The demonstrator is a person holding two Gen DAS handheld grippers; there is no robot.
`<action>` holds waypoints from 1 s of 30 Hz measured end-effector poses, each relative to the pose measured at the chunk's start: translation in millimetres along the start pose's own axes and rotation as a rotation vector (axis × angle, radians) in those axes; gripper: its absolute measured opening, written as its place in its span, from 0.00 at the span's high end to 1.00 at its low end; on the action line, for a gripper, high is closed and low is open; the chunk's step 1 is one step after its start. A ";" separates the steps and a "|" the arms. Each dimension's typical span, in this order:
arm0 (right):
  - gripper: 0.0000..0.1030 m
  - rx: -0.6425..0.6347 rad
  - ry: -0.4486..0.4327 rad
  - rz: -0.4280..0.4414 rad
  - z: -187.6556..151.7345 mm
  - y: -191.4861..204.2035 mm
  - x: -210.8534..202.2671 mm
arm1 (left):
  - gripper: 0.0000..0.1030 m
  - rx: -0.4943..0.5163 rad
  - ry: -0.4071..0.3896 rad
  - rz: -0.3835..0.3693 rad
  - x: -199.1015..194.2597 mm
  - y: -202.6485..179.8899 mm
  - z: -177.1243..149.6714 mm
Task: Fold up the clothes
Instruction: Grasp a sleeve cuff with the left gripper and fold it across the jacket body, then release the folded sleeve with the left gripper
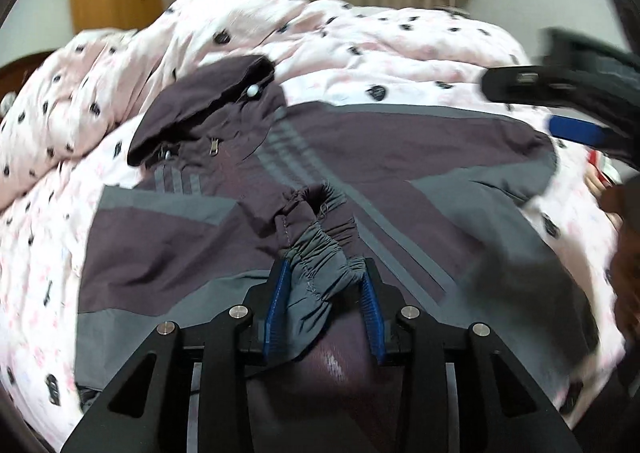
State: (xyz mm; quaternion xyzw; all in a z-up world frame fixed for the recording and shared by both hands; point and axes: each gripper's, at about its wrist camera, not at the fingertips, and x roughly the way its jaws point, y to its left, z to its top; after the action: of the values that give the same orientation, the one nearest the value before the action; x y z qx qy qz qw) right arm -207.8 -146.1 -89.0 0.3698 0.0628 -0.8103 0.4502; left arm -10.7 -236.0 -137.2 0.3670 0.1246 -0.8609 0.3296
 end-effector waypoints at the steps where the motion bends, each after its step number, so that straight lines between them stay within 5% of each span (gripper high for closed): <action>1: 0.00 -0.002 0.005 0.003 -0.4 1.1 1.3 | 0.69 0.003 -0.011 -0.020 -7.3 2.4 -0.9; 5: 0.00 -0.026 0.018 0.010 -2.8 8.8 5.5 | 0.54 0.007 -0.018 -0.125 -28.1 14.8 -3.9; 8: 0.00 -0.059 0.027 0.015 -5.8 18.2 9.4 | 0.54 0.022 -0.016 -0.157 -37.4 24.0 -6.7; 16: 0.00 -0.220 0.004 0.089 -23.3 64.7 15.6 | 0.54 -0.059 -0.068 0.091 -30.9 101.5 7.0; 20: 0.01 -0.342 0.011 0.130 -38.0 97.4 19.8 | 0.54 -0.085 -0.041 0.139 -12.1 132.7 6.7; 22: 0.07 -0.394 0.035 0.172 -45.7 108.0 19.7 | 0.54 -0.106 -0.030 0.126 -3.9 137.9 2.9; 24: 0.29 -0.450 0.065 0.203 -53.8 117.2 19.8 | 0.54 -0.127 -0.020 0.113 4.3 143.1 -1.0; 28: 0.35 -0.505 0.116 0.233 -65.4 124.5 23.1 | 0.54 -0.147 0.025 0.089 19.9 147.1 -7.8; 30: 0.47 -0.503 0.146 0.252 -68.8 125.0 27.5 | 0.54 -0.141 0.052 0.089 25.0 146.0 -10.4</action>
State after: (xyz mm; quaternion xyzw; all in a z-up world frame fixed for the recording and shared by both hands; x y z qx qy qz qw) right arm -82.3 -208.3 -127.6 0.3087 0.2479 -0.6783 0.6190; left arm 78.3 -352.9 -158.4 0.3701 0.1770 -0.8247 0.3892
